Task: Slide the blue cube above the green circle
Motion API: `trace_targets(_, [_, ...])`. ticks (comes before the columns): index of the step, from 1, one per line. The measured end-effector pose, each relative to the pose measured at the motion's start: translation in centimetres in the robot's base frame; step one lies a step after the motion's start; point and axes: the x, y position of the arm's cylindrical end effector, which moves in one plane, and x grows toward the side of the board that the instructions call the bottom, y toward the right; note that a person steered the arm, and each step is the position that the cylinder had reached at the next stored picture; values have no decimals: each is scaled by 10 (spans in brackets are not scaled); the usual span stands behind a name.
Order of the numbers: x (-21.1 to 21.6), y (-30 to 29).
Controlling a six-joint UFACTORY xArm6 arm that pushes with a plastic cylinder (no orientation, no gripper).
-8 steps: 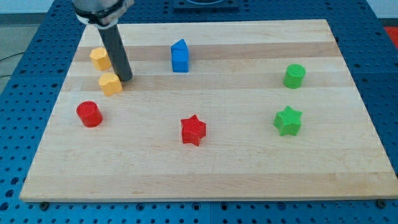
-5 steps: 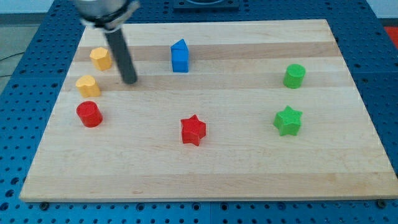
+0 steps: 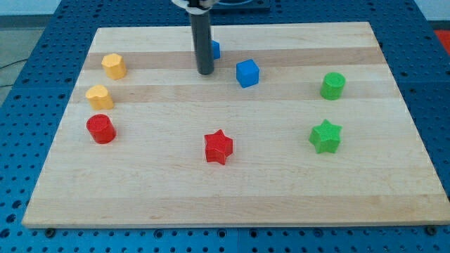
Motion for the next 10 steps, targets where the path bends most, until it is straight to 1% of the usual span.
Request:
trace_targets(1, [1,78])
trace_targets(2, [2,120])
trace_targets(3, [36,62])
trace_targets(4, [51,90])
trace_targets(5, [51,124])
trace_targets(6, [49,162])
trace_targets(7, [35,191])
trace_targets(8, [39,134])
trace_targets(9, [30,81])
trace_targets(10, [0,135])
